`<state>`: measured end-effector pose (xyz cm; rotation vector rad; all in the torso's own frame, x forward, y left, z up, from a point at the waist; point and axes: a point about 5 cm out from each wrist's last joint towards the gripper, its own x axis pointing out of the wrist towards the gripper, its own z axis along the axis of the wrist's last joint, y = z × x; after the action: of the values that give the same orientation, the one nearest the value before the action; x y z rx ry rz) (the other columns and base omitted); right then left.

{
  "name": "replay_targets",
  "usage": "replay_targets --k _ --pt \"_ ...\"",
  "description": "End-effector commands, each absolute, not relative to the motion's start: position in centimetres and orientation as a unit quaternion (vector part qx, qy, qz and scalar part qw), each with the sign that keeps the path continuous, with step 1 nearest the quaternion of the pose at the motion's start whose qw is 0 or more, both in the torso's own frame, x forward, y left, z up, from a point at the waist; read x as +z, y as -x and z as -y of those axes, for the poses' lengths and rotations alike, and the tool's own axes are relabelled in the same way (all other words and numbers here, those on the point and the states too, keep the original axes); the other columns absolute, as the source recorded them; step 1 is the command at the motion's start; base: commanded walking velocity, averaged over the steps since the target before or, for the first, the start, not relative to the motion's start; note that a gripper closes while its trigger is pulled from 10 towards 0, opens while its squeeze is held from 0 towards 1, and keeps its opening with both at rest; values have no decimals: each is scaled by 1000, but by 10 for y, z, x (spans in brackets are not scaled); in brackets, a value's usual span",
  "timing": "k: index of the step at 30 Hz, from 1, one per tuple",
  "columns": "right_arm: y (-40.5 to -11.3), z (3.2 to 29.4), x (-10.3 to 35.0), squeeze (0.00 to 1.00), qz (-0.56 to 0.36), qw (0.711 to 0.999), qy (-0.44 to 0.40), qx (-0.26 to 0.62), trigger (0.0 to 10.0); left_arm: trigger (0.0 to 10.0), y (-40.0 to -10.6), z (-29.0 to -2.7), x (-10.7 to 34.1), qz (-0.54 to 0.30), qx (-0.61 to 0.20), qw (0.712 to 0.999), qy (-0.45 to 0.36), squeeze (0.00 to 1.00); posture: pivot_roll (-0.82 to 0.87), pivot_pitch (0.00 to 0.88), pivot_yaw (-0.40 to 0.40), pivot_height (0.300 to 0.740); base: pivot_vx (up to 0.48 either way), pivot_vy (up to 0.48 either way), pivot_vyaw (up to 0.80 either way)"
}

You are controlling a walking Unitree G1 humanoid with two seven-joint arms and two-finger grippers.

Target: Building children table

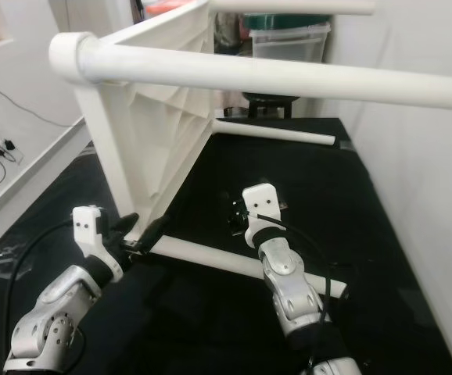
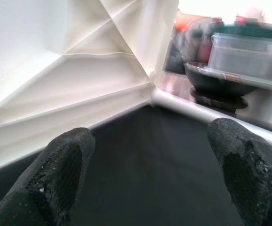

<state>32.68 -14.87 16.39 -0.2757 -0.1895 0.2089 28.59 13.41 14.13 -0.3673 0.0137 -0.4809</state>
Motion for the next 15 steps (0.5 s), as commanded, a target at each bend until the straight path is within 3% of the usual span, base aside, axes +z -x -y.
replay_targets --k 1,4,5,6,7,8,15 --pt "-324 154 170 0 105 978 146 106 10000 10000 -281 -131 138 -25 -264 946 184 0 -109 24 52 740 0 0 0" --pt "-309 173 191 0 129 968 177 124 10000 10000 -270 -123 137 -47 -328 927 175 0 -126 27 52 740 0 0 0" --pt "-304 177 198 0 134 965 182 130 10000 4627 -269 -126 135 -52 -325 929 168 0 -127 26 51 740 0 0 0" --pt "-304 177 198 0 134 965 182 130 10000 4627 -269 -126 135 -52 -325 929 168 0 -127 26 51 740 0 0 0" --pt "-301 180 202 0 137 963 186 135 10000 3020 -270 -129 134 -54 -315 934 160 0 -127 26 51 740 0 0 0" --pt "-297 184 209 0 142 960 195 141 10000 0 -272 -134 132 -53 -303 940 145 0 -136 25 48 740 0 0 0" --pt "-278 193 238 0 183 931 260 182 10000 0 -280 -145 134 -42 -285 951 111 0 -156 26 51 740 0 0 0"
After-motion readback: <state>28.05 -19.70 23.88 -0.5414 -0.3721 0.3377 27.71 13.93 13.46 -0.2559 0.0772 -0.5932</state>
